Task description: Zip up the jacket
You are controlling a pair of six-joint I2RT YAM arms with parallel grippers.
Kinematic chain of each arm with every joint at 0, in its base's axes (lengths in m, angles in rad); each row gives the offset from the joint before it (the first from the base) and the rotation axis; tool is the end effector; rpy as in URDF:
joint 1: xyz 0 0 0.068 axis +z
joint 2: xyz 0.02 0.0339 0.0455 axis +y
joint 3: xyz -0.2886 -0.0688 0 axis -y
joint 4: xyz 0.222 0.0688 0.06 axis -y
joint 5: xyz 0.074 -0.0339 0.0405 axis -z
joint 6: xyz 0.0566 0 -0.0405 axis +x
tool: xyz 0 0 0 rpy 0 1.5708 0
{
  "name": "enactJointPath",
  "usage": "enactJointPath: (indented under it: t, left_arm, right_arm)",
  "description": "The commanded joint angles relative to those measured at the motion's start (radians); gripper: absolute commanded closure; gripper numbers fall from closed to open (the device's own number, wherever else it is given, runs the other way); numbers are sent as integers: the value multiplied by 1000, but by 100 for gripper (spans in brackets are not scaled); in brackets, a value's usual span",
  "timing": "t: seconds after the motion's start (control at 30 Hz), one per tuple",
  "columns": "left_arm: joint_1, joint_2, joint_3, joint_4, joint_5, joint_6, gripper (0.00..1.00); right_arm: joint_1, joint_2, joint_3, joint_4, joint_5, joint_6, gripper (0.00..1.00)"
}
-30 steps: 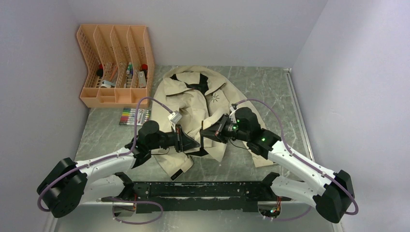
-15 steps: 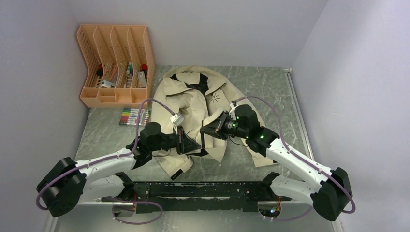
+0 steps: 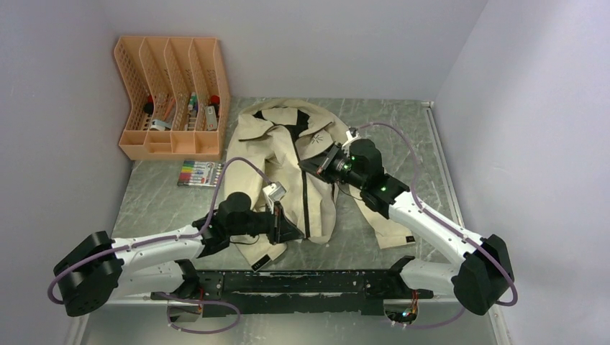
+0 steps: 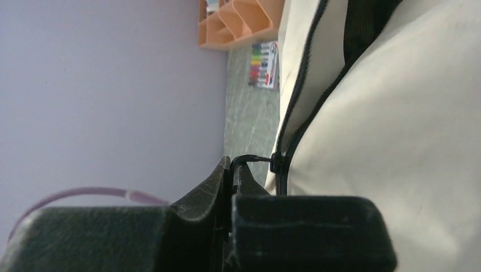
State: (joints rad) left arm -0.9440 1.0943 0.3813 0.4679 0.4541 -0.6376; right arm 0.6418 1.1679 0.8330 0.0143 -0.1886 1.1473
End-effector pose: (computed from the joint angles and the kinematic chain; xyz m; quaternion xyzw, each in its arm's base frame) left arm 0.1065 -0.1894 0.2398 0.2541 0.7379 -0.5510 0.2955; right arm 0.2013 0.1637 0.3219 0.1485 0.7954 0.5022 0.3051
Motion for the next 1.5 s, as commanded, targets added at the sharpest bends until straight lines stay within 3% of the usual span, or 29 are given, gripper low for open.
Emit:
enactJointPath:
  t: [0.0, 0.4, 0.63, 0.8, 0.9, 1.07, 1.27, 1.47]
  left_arm:
    - [-66, -36, -26, -101, 69, -29, 92]
    - [-191, -79, -40, -174, 21, -77, 92]
    - [-211, -140, -55, -237, -66, -121, 91]
    - [-212, -222, 25, -420, -236, -85, 54]
    - [-211, -268, 88, -537, -353, -60, 42]
    - [-211, -320, 216, -678, -548, -20, 30]
    - [-206, -294, 358, -702, -702, 24, 18]
    - [-129, -202, 438, -620, -606, 82, 13]
  right_arm:
    - [-33, -22, 62, 200, 149, -64, 100]
    - [-103, 32, 98, 318, 180, -142, 100]
    - [-135, 105, 120, 403, 100, -149, 100]
    - [-134, 119, 85, 457, 25, -136, 100]
    - [-130, 113, 58, 476, -9, -134, 100]
    - [-124, 84, 22, 475, -36, -140, 100]
    - [-95, 36, -1, 473, -52, -161, 100]
    - [-55, -15, -38, 485, -69, -168, 100]
